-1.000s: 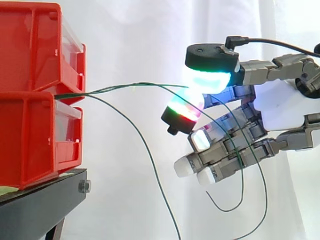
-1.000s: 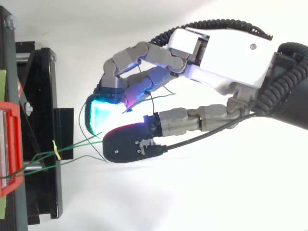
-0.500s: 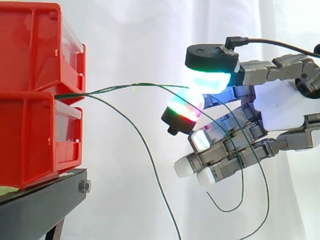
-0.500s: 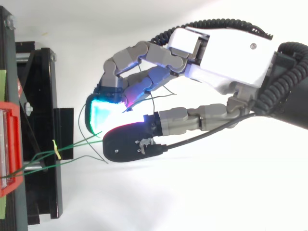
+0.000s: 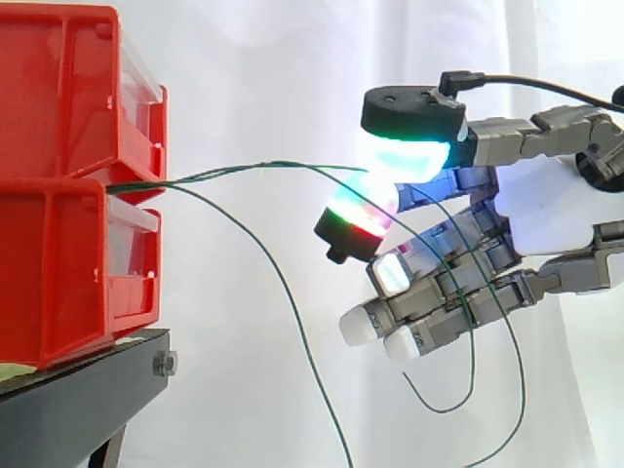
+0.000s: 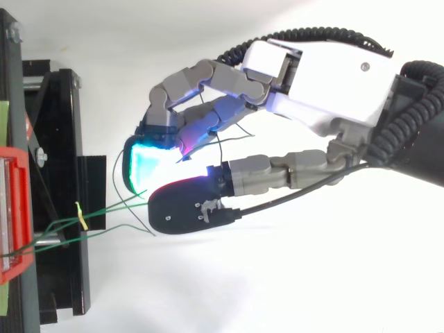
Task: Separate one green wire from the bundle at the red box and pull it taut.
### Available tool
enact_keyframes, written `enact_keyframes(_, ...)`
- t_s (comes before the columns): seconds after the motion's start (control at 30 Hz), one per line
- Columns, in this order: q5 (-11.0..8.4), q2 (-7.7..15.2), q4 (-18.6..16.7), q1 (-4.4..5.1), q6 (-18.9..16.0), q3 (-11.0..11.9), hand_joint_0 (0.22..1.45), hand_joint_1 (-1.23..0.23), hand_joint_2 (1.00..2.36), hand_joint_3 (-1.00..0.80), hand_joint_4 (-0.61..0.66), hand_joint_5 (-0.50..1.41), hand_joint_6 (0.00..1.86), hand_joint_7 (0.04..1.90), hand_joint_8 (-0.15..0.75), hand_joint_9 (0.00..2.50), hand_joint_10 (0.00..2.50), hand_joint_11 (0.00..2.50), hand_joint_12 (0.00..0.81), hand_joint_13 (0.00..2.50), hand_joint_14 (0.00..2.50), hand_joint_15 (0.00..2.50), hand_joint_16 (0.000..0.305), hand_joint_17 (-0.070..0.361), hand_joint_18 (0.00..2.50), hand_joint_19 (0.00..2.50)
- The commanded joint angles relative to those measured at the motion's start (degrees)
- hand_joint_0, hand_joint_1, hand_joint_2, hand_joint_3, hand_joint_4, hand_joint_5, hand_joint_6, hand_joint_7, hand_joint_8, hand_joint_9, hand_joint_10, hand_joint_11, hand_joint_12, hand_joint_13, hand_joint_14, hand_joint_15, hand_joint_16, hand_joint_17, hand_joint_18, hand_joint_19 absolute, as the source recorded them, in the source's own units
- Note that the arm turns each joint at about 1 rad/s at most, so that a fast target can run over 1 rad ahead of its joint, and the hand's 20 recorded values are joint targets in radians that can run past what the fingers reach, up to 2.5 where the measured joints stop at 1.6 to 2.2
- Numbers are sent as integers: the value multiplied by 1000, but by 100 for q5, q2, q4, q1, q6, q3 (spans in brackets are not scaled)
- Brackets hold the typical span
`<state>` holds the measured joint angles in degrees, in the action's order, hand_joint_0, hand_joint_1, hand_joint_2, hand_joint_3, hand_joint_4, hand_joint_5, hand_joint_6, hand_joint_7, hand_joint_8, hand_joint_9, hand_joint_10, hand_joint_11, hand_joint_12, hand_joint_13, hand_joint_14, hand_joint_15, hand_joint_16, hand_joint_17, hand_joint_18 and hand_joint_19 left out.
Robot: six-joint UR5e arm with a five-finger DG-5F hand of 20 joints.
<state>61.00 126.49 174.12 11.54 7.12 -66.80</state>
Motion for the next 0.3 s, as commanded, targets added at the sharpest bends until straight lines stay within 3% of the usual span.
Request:
enact_keyframes(0.0, 9, -2, 8, -2, 0, 0, 577, -727, 1026, -42, -78, -141, 917, 1127, 254, 896, 23, 658, 333, 595, 12, 324, 43, 96, 485, 299)
enact_keyframes(0.27, 0, -2, -1, 6, 0, 0, 577, -727, 1026, -41, -78, -141, 918, 1123, 253, 892, 24, 659, 331, 591, 12, 326, 43, 96, 480, 299)
